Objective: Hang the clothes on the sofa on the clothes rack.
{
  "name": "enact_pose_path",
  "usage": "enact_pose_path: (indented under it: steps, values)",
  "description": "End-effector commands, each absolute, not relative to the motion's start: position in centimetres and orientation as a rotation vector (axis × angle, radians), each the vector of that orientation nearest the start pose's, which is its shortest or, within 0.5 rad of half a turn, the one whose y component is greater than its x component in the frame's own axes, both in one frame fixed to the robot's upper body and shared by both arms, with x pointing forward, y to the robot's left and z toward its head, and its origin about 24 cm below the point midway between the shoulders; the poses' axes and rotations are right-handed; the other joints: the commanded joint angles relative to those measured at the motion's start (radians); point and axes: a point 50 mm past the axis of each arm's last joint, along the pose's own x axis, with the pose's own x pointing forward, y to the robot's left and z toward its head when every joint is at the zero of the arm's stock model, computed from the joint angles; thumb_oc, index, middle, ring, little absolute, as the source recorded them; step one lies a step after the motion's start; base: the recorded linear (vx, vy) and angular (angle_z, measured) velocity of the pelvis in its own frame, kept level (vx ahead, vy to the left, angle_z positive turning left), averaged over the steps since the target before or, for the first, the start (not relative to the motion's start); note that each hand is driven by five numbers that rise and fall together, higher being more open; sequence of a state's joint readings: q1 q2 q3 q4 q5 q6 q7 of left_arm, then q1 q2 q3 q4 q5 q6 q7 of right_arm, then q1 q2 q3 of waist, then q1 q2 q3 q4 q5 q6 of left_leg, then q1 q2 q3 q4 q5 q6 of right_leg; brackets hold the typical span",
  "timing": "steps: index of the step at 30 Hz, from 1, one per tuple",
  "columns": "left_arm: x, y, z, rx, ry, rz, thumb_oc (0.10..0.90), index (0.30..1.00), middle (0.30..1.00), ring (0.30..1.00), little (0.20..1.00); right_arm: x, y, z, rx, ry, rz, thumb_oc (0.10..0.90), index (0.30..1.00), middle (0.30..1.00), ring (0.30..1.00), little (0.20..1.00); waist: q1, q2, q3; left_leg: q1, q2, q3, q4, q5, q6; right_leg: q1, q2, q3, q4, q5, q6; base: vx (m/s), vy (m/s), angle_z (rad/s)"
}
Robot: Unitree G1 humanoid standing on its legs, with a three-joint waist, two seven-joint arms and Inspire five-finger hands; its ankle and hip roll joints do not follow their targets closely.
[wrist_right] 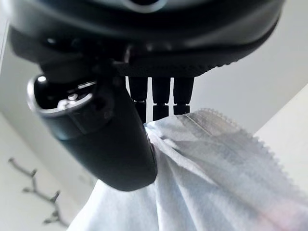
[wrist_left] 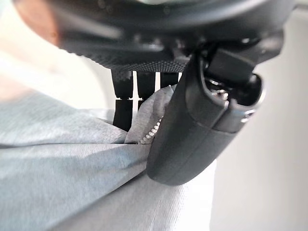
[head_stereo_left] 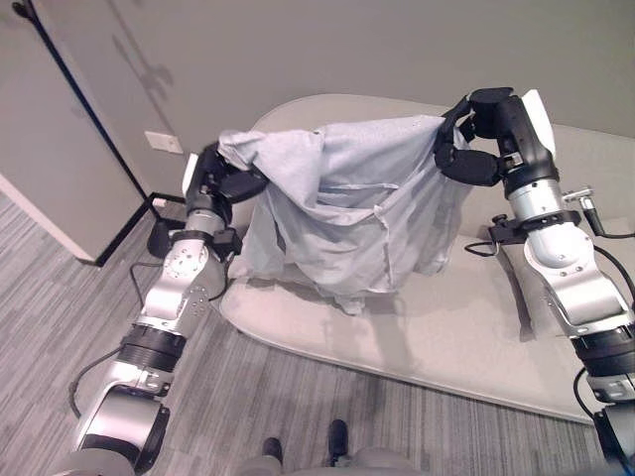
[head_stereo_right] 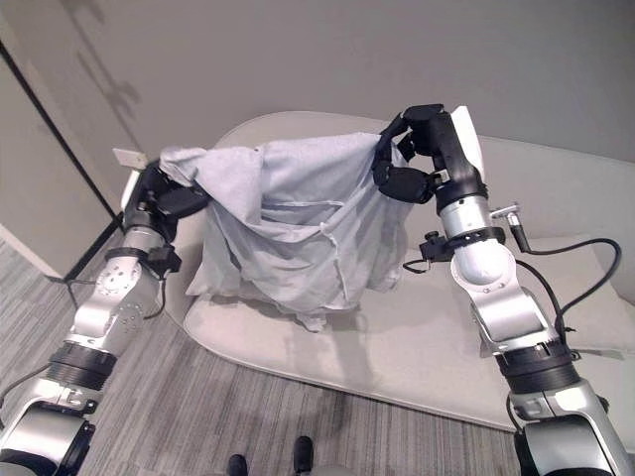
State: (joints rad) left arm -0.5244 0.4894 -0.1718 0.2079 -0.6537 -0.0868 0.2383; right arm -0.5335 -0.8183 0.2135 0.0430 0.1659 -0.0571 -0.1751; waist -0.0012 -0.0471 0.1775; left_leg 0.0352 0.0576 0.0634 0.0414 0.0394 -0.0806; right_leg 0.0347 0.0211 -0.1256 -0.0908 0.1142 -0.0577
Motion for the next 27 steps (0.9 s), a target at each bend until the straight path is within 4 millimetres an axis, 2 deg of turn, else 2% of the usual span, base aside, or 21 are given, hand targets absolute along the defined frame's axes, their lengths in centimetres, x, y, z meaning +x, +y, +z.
enact_pose_path:
  steps: [1,2,5,7,8,9,10,11,12,13,14,15,17,18,19,20,21,23,24,27]
  values:
    - [32.5,21.3,25.3,-0.068,-0.751,0.121,0.4,0.3,0.3,0.3,0.3,31.2,-22.2,28.8,-0.676,-0.802,-0.107,0.4,0.3,0.3,0.3,0.3,0.015,-0.038,-0.07,-0.057,0.204,0.017,0.006,0.014,-0.07,0.073,-0.172,-0.076,0.015,-0.125,0.188,-0.01,0.398,0.52]
    - [32.6,21.3,25.3,-0.068,-0.752,0.122,0.4,0.3,0.3,0.3,0.3,31.2,-22.2,28.9,-0.676,-0.803,-0.108,0.4,0.3,0.3,0.3,0.3,0.014,-0.037,-0.072,-0.055,0.205,0.017,-0.004,0.02,-0.072,0.069,-0.17,-0.077,0.019,-0.127,0.187,0.01,0.409,0.61]
    - [32.6,21.7,26.6,-0.057,-0.792,0.151,0.4,0.3,0.3,0.3,0.3,30.8,-23.0,29.1,-0.706,-0.811,-0.154,0.4,0.3,0.3,0.3,0.3,0.006,-0.024,-0.078,-0.085,0.303,0.036,-0.124,0.118,-0.099,0.06,-0.206,-0.085,0.024,-0.147,0.217,0.09,0.342,0.42]
    - [32.7,21.5,27.6,-0.033,-0.82,0.143,0.4,0.3,0.3,0.3,0.3,30.3,-23.7,29.4,-0.724,-0.822,-0.195,0.4,0.3,0.3,0.3,0.3,0.006,-0.008,-0.087,-0.132,0.31,0.024,-0.129,0.134,-0.123,0.077,-0.229,-0.101,0.016,-0.148,0.237,0.19,0.416,0.15]
    - [32.7,21.3,27.7,-0.036,-0.829,0.132,0.4,0.3,0.3,0.3,0.3,30.3,-23.7,29.4,-0.725,-0.824,-0.195,0.4,0.3,0.3,0.3,0.3,0.011,0.003,-0.095,-0.133,0.296,0.005,-0.129,0.114,-0.132,0.084,-0.242,-0.106,0.011,-0.137,0.246,0.28,0.538,0.21]
    - [32.6,21.0,28.2,-0.024,-0.845,0.117,0.4,0.3,0.3,0.3,0.3,30.2,-24.2,29.4,-0.728,-0.823,-0.216,0.4,0.3,0.3,0.3,0.3,0.014,0.018,-0.109,-0.138,0.279,-0.008,-0.129,0.098,-0.141,0.095,-0.274,-0.121,0.004,-0.122,0.264,0.29,0.593,0.2]
    - [32.6,20.6,28.3,-0.021,-0.849,0.101,0.4,0.3,0.3,0.3,0.3,30.0,-24.3,29.5,-0.739,-0.824,-0.229,0.4,0.3,0.3,0.3,0.3,0.01,0.021,-0.117,-0.142,0.25,-0.003,-0.129,0.087,-0.139,0.099,-0.314,-0.136,0.005,-0.097,0.279,0.29,0.61,0.11]
    - [32.5,20.1,28.7,-0.012,-0.865,0.077,0.4,0.3,0.3,0.3,0.3,30.0,-24.5,29.5,-0.75,-0.822,-0.241,0.4,0.3,0.3,0.3,0.3,0.01,0.006,-0.123,-0.138,0.208,0.006,-0.126,0.072,-0.129,0.092,-0.362,-0.132,0.016,-0.052,0.293,0.23,0.543,0.21]
    - [32.6,19.8,29.0,-0.007,-0.872,0.064,0.4,0.3,0.3,0.3,0.3,30.2,-24.5,29.5,-0.749,-0.818,-0.261,0.4,0.3,0.3,0.3,0.3,0.015,-0.009,-0.119,-0.13,0.167,0.023,-0.123,0.046,-0.11,0.072,-0.419,-0.13,0.047,0.066,0.307,0.19,0.497,0.23]
    - [32.5,19.8,29.3,0.01,-0.876,0.062,0.4,0.3,0.3,0.3,0.3,30.2,-24.2,29.6,-0.742,-0.827,-0.256,0.4,0.3,0.3,0.3,0.3,0.021,-0.013,-0.118,-0.125,0.143,0.041,-0.127,0.041,-0.092,0.046,-0.452,-0.146,0.066,0.108,0.3,0.14,0.504,0.01]
    - [32.5,19.7,29.9,0.041,-0.888,0.055,0.4,0.3,0.3,0.3,0.3,30.1,-23.9,29.9,-0.727,-0.849,-0.263,0.4,0.3,0.3,0.3,0.3,0.027,-0.014,-0.117,-0.119,0.117,0.064,-0.129,0.024,-0.071,0.024,-0.473,-0.172,0.103,0.113,0.284,0.12,0.479,-0.14]
    - [32.5,19.4,30.4,0.063,-0.904,0.05,0.4,0.3,0.3,0.3,0.3,30.2,-24.0,30.1,-0.721,-0.858,-0.276,0.4,0.3,0.3,0.3,0.3,0.028,-0.015,-0.111,-0.118,0.097,0.073,-0.129,0.014,-0.053,0.001,-0.471,-0.159,0.159,0.087,0.269,0.14,0.483,-0.17]
    - [32.5,18.7,31.1,0.083,-0.924,0.029,0.4,0.3,0.3,0.3,0.3,30.0,-23.8,30.7,-0.72,-0.883,-0.268,0.4,0.3,0.3,0.3,0.3,0.01,-0.012,-0.101,-0.104,0.061,0.073,-0.129,-0.005,-0.028,-0.053,-0.378,-0.085,0.261,0.021,0.238,0.19,0.412,0.05]
    - [32.5,18.6,31.2,0.088,-0.931,0.024,0.4,0.3,0.3,0.3,0.3,29.9,-23.7,31.1,-0.721,-0.896,-0.257,0.4,0.3,0.3,0.3,0.3,0.003,-0.009,-0.098,-0.091,0.048,0.075,-0.129,-0.014,-0.02,-0.066,-0.306,-0.071,0.261,-0.071,0.217,0.19,0.283,0.31]
    - [32.5,18.5,31.4,0.091,-0.935,0.025,0.4,0.3,0.3,0.3,0.3,29.9,-23.6,31.3,-0.72,-0.902,-0.254,0.4,0.3,0.3,0.3,0.3,-0.001,-0.004,-0.095,-0.083,0.041,0.07,-0.129,-0.016,-0.018,-0.069,-0.265,-0.068,0.26,-0.112,0.21,0.18,0.231,0.43]
    - [32.6,18.5,31.4,0.096,-0.935,0.029,0.4,0.3,0.3,0.3,0.3,29.9,-23.6,31.6,-0.719,-0.909,-0.248,0.4,0.3,0.3,0.3,0.3,-0.007,-0.005,-0.087,-0.073,0.028,0.073,-0.129,-0.019,-0.012,-0.085,-0.2,-0.066,0.25,-0.144,0.184,0.14,0.133,0.36]
    - [32.6,18.6,31.4,0.095,-0.929,0.036,0.4,0.3,0.3,0.3,0.3,29.9,-23.8,31.7,-0.72,-0.908,-0.253,0.4,0.3,0.3,0.3,0.3,-0.016,-0.01,-0.08,-0.062,0.013,0.067,-0.129,-0.028,-0.007,-0.105,-0.149,-0.047,0.236,-0.159,0.18,0.14,0.146,0.25]
    - [32.6,18.9,31.3,0.088,-0.925,0.047,0.4,0.3,0.3,0.3,0.3,29.7,-24.1,31.9,-0.725,-0.912,-0.258,0.4,0.3,0.3,0.3,0.3,-0.032,-0.02,-0.07,-0.05,-0.02,0.056,-0.129,-0.037,0.003,-0.145,-0.069,-0.006,0.193,-0.143,0.173,0.17,0.117,0.31]
    - [32.5,19.2,31.0,0.086,-0.921,0.062,0.4,0.3,0.3,0.3,0.3,29.5,-24.5,31.8,-0.743,-0.901,-0.267,0.4,0.3,0.3,0.3,0.3,-0.041,-0.027,-0.072,-0.035,-0.051,0.045,-0.129,-0.057,0.013,-0.133,-0.035,0.02,0.121,-0.127,0.158,0.25,0.083,1.01]
    - [32.4,19.5,30.5,0.068,-0.919,0.076,0.4,0.3,0.3,0.3,0.3,29.6,-24.4,31.6,-0.729,-0.903,-0.258,0.4,0.3,0.3,0.3,0.3,-0.035,-0.03,-0.096,0.009,-0.077,0.038,-0.129,-0.078,0.021,-0.04,-0.038,0.009,0.006,-0.082,0.164,0.29,-0.03,0.85]
